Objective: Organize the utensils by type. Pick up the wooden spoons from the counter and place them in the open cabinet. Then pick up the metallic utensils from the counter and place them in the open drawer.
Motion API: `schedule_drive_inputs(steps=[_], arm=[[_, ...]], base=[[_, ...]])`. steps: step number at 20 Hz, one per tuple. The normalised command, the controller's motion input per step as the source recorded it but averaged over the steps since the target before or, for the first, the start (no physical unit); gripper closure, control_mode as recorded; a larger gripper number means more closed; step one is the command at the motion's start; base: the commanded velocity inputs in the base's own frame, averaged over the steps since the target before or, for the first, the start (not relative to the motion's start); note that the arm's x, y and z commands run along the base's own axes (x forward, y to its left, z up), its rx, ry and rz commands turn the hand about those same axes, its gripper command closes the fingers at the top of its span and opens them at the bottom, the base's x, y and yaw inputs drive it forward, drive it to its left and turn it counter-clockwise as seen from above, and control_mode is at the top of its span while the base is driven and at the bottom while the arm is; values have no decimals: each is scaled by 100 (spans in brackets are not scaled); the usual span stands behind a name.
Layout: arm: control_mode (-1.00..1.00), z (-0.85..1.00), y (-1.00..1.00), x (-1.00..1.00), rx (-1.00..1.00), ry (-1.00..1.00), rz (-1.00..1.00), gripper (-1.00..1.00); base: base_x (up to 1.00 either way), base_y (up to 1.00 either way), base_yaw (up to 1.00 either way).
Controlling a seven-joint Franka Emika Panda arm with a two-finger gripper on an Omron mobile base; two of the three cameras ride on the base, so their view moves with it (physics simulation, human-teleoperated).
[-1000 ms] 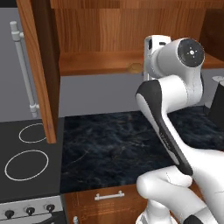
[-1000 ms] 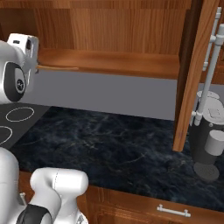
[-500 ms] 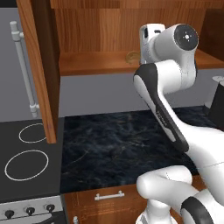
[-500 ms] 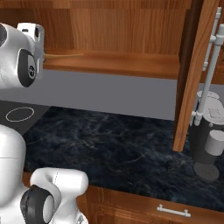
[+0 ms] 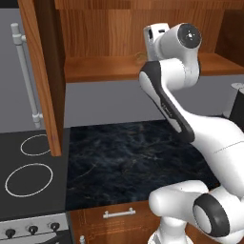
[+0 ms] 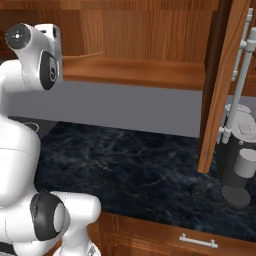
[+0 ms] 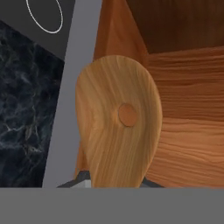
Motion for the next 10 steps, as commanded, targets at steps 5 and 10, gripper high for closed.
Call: schedule_drive_inputs(steps=[5, 10], arm=[[-100, 0, 0, 68, -3, 0, 0, 100], [-100, -1, 0, 69, 0, 0, 0, 100]], base=[[0, 0, 0], [0, 0, 0]])
